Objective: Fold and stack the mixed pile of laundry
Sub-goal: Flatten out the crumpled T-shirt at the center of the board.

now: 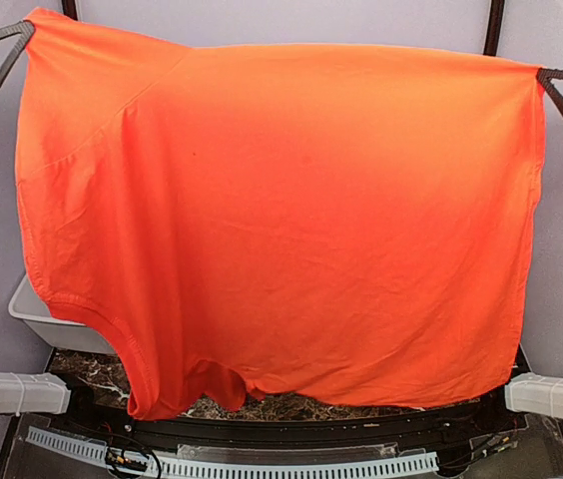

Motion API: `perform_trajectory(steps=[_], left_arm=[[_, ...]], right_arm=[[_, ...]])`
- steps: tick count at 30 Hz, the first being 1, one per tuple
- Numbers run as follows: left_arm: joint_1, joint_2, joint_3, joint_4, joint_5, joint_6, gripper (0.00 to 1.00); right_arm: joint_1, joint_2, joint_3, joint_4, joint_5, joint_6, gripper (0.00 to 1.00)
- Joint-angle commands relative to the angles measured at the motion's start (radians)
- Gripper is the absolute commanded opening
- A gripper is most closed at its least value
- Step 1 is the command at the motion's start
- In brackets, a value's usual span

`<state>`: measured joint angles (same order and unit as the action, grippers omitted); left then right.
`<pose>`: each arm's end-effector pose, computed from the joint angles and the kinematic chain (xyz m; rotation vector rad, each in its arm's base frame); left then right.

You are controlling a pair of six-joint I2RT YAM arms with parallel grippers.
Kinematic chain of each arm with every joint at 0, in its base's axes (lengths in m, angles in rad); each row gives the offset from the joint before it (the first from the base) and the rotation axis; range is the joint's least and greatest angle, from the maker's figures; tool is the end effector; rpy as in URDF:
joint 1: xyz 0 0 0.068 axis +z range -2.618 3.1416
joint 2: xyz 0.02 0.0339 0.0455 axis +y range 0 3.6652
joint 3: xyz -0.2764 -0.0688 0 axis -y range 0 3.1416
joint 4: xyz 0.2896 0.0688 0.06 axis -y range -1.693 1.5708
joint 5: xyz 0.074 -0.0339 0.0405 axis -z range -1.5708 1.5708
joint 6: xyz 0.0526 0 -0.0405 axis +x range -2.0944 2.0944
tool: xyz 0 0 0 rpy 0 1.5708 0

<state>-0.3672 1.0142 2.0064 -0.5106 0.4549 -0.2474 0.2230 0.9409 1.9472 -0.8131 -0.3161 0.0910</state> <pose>0.0753 -0.0537 0.6796 0.4851 1.0722 -0.7915 0.0774 0.0343 0.6374 -0.3571 1.3577 0.4787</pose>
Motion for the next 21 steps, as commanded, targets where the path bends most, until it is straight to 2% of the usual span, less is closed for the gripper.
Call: perform_trajectory(steps=[1,7,11,14,21], left_arm=[[0.001,0.101,-0.154,-0.013,-0.182,0.027,0.00],[0.008,0.226,-0.532,0.233,-0.325,0.080,0.00],[0.017,0.410,-0.664,0.426,-0.365,0.102,0.00],[0.018,0.628,-0.638,0.490,-0.379,0.129,0.00],[0.019,1.076,-0.250,0.408,-0.499,0.213,0.00]], right_arm=[[0.004,0.086,-0.208,0.102,0.132,-0.008,0.00],[-0.001,0.200,-0.568,0.327,0.200,-0.026,0.00],[-0.004,0.375,-0.696,0.460,0.235,-0.046,0.00],[-0.005,0.547,-0.688,0.518,0.273,-0.068,0.00],[-0.001,0.922,-0.463,0.554,0.427,-0.085,0.00]])
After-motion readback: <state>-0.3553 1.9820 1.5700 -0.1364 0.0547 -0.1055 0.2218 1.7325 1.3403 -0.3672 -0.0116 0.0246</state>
